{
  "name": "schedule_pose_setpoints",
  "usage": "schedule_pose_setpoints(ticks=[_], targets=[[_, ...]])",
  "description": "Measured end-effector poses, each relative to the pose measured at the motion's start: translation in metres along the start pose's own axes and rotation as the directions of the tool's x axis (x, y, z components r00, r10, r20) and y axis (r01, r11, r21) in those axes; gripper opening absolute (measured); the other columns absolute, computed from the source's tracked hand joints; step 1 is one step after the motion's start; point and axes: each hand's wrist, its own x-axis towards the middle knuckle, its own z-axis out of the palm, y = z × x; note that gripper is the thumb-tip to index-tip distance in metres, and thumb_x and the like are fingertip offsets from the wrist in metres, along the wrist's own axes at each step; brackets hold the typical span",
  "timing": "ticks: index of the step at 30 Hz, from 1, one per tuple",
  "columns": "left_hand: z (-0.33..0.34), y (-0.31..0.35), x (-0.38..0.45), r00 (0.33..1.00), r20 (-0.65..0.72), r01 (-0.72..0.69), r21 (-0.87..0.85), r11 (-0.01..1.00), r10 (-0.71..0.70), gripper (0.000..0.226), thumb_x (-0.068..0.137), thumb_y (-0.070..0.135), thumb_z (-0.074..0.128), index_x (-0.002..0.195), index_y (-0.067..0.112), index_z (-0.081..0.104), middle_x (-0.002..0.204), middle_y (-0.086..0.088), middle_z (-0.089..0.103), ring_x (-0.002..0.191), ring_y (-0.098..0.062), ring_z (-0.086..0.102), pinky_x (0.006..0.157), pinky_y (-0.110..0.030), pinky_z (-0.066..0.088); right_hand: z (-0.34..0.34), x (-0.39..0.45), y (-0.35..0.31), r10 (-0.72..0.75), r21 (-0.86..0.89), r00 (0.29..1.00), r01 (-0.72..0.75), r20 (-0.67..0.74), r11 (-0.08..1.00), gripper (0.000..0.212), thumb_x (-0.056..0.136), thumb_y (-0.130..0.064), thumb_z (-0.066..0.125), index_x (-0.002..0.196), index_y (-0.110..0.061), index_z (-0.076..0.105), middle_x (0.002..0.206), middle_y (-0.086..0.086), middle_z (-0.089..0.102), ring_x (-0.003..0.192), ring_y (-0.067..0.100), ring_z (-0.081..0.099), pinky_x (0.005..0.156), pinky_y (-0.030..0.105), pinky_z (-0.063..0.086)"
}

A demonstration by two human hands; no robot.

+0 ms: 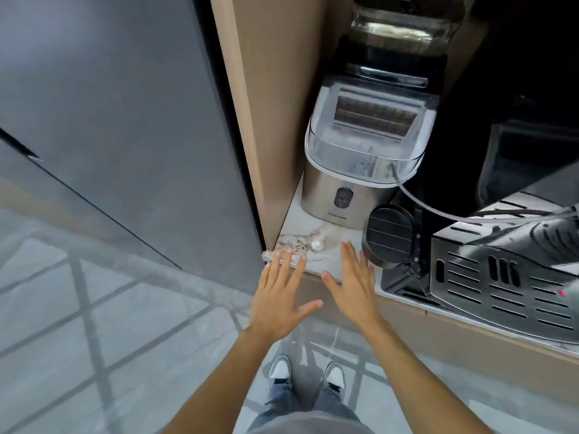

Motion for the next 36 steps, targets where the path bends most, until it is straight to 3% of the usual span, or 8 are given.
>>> schedule_pose_setpoints(ticks=[5, 14, 17, 20, 24, 29, 36], targets=[[0.013, -0.004, 0.009, 0.999, 0.045, 0.015, 0.056, 0.998, -0.017, 0.093, 0.087, 0.084, 0.024, 0.159, 0.029, 0.005, 0.169, -0.009, 0.004, 0.155, -0.028, -0.004, 0.124, -0.051, 0.013, 0.002, 0.034, 0.003, -0.006, -0.026, 0.998, 0.007, 0.067, 1.000, 0.078, 0.093, -0.047, 0.055, 0.155, -0.021, 0.015, 0.166, 0.005, 0.013, 0.150, 0.033, 0.009, 0.117, 0.052, 0.019], [0.023, -0.017, 0.023, 0.996, 0.087, 0.027, 0.070, 0.997, -0.033, 0.090, 0.088, 0.082, 0.029, 0.158, 0.031, 0.003, 0.168, -0.008, 0.008, 0.154, -0.030, 0.001, 0.123, -0.047, 0.007, 0.021, 0.074, -0.010, -0.136, -0.197, 0.981, 0.161, 0.136, 0.967, 0.069, 0.095, -0.040, 0.056, 0.154, -0.026, 0.024, 0.164, 0.006, 0.021, 0.150, 0.034, 0.010, 0.118, 0.055, 0.014], [0.025, -0.021, 0.025, 0.995, 0.101, 0.021, 0.073, 0.997, -0.029, 0.090, 0.088, 0.083, 0.027, 0.158, 0.033, 0.000, 0.168, -0.007, 0.006, 0.154, -0.028, -0.001, 0.122, -0.046, 0.005, 0.024, 0.081, -0.011, -0.130, -0.240, 0.983, 0.158, 0.131, 0.958, 0.061, 0.095, -0.032, 0.058, 0.150, -0.024, 0.034, 0.160, 0.007, 0.031, 0.147, 0.036, 0.021, 0.115, 0.056, 0.022], [0.026, -0.025, 0.026, 0.993, 0.118, 0.015, 0.085, 0.996, -0.025, 0.089, 0.088, 0.082, 0.026, 0.157, 0.033, 0.000, 0.167, -0.006, 0.004, 0.153, -0.029, -0.003, 0.122, -0.047, 0.004, 0.025, 0.081, -0.012, -0.121, -0.275, 0.987, 0.147, 0.109, 0.950, 0.054, 0.091, -0.024, 0.064, 0.142, -0.025, 0.048, 0.149, 0.008, 0.046, 0.132, 0.036, 0.041, 0.099, 0.051, 0.039], [0.025, -0.030, 0.031, 0.988, 0.155, -0.022, 0.117, 0.993, 0.003, 0.089, 0.089, 0.081, 0.027, 0.159, 0.028, 0.012, 0.166, -0.008, 0.010, 0.152, -0.032, 0.003, 0.120, -0.052, 0.010, 0.027, 0.077, -0.007, -0.142, -0.259, 0.987, 0.155, 0.069, 0.953, 0.051, 0.085, -0.011, 0.069, 0.133, -0.021, 0.057, 0.128, 0.010, 0.060, 0.112, 0.035, 0.051, 0.085, 0.044, 0.043], [0.026, -0.036, 0.034, 0.983, 0.186, -0.027, 0.139, 0.990, 0.001, 0.090, 0.089, 0.082, 0.025, 0.159, 0.027, 0.012, 0.166, -0.009, 0.009, 0.152, -0.033, 0.002, 0.119, -0.053, 0.006, 0.024, 0.073, -0.001, -0.083, -0.185, 0.996, 0.088, 0.035, 0.979, 0.054, 0.084, 0.008, 0.057, 0.135, -0.009, 0.054, 0.124, 0.015, 0.060, 0.113, 0.034, 0.050, 0.094, 0.041, 0.048], [0.037, -0.032, 0.036, 0.974, 0.217, -0.102, 0.139, 0.985, 0.070, 0.091, 0.089, 0.081, 0.026, 0.159, 0.024, 0.013, 0.166, -0.011, 0.013, 0.152, -0.034, 0.008, 0.124, -0.049, 0.013, 0.007, 0.056, -0.002, 0.049, -0.042, 0.996, -0.052, -0.069, 0.998, 0.031, 0.092, -0.011, 0.064, 0.122, -0.003, 0.060, 0.109, 0.019, 0.068, 0.106, 0.035, 0.062, 0.080, 0.044, 0.055]])
